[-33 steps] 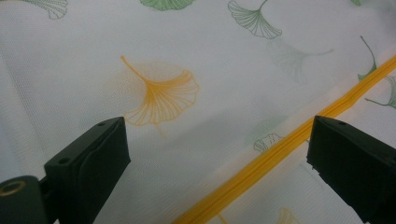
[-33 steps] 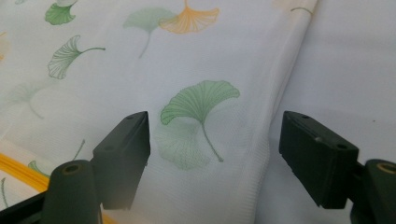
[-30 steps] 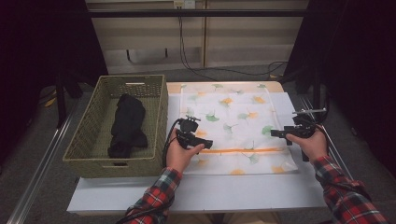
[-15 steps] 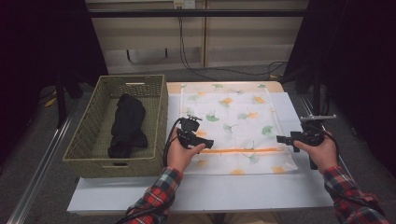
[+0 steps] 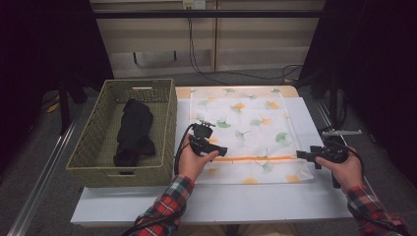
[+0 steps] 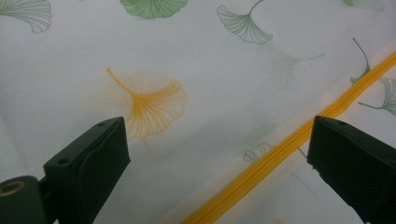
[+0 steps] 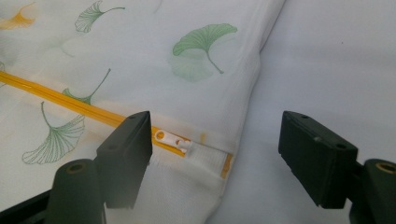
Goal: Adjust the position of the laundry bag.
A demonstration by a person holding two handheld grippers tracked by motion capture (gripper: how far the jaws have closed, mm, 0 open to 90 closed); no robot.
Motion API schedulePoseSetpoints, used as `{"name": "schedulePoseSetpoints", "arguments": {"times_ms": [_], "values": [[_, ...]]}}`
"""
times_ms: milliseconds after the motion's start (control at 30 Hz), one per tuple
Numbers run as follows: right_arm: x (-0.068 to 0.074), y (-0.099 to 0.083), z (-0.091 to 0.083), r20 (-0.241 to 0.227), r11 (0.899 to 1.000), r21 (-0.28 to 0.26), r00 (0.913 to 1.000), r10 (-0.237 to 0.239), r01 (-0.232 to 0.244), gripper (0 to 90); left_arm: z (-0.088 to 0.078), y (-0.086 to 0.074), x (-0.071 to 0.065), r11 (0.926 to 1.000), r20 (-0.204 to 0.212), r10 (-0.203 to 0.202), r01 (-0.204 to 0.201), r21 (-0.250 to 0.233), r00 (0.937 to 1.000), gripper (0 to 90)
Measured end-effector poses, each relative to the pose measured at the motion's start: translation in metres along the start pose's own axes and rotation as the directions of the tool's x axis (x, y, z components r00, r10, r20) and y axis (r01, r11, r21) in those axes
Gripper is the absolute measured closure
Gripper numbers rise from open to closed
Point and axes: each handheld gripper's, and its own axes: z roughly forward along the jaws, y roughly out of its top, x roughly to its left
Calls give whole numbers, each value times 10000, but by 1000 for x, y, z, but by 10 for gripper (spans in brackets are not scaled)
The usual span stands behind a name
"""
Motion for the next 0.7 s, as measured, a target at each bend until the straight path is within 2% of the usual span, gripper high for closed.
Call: {"name": "schedulePoseSetpoints", "arguments": {"times_ms": [267, 367, 400, 600, 700], "values": [[2, -9, -2, -14, 9999, -35, 9999, -122, 122, 292, 2, 2, -2, 10000, 35, 37, -37, 38, 10000, 50], [3, -11, -2, -10, 9999, 86, 9999, -110, 110, 313, 3, 3, -4, 10000, 14, 8, -8, -47, 10000, 50], [2, -11, -3, -13, 9999, 84, 10000, -66, 66, 320, 3, 3, -4, 9999, 45, 117, -117, 18, 9999, 50], [1, -14, -3, 5, 9994, 309, 9999, -137, 137, 368, 4, 3, -6, 9998, -7, 195, -195, 86, 9998, 50], [0, -15, -2, 81, 9989, 341, 9995, -309, 306, 375, 5, 3, -6, 9998, 34, 182, -182, 66, 9998, 50]]}}
